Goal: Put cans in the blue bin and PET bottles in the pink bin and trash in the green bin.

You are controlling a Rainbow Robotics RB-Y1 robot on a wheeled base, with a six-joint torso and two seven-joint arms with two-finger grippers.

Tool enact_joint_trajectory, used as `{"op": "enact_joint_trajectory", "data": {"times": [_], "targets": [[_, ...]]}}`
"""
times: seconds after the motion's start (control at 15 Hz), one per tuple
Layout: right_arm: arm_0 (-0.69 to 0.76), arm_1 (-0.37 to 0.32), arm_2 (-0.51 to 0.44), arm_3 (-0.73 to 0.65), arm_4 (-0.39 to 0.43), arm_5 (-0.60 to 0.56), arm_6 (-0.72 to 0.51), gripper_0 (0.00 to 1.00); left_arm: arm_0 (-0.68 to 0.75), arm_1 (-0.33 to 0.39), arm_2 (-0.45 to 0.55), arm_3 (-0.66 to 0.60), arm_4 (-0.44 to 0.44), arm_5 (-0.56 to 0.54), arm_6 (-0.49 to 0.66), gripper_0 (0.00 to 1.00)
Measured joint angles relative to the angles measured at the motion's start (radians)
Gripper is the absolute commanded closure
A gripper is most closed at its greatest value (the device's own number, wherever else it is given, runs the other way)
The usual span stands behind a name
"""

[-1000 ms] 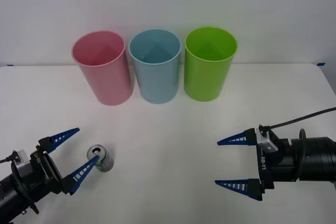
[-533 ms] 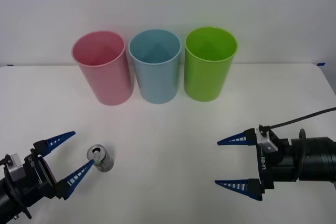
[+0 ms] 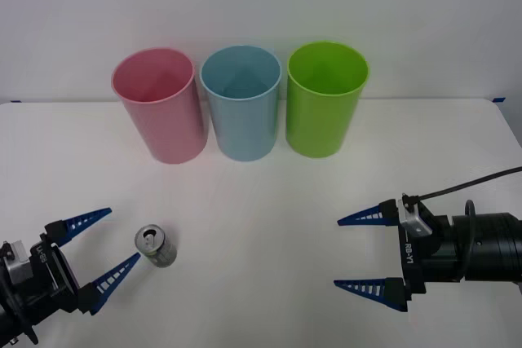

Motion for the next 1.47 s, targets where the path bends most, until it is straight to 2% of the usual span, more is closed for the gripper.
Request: {"op": "enact_joint_trajectory", "data": {"times": [0.67, 0.93, 1.47], "targets": [[0.000, 0.000, 0.000, 0.000, 0.000, 0.000, 0.000, 0.00, 0.009, 0.006, 0.021, 0.000, -0.107, 0.000, 0.018, 0.00], [0.000, 0.000, 0.000, 0.000, 0.000, 0.000, 0.000, 0.00, 0.013, 0.003, 0.020, 0.001, -0.118, 0.005, 0.018, 0.00], [0.000, 0.000, 0.000, 0.000, 0.000, 0.000, 0.000, 0.00, 0.003, -0.048, 0.019, 0.041, -0.123, 0.019, 0.012, 0.00]]}}
